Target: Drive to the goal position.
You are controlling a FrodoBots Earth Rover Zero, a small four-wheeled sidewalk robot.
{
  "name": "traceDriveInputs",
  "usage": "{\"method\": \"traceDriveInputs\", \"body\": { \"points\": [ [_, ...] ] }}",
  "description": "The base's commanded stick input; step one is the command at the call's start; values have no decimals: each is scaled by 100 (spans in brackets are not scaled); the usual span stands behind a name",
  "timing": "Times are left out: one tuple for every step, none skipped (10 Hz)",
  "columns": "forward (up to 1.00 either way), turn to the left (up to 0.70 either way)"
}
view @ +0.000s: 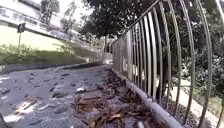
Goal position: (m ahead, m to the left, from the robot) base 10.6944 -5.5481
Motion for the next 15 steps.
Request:
{"method": "traceDriveInputs", "body": {
  "points": [
    [0, 50],
    [0, 50],
    [0, 50],
    [0, 50],
    [0, 50],
    [0, 50],
    [0, 50],
    [0, 50],
    [0, 50],
    [0, 50],
    [0, 50],
    [0, 49],
    [0, 47],
    [0, 46],
    [0, 50]
  ]
}}
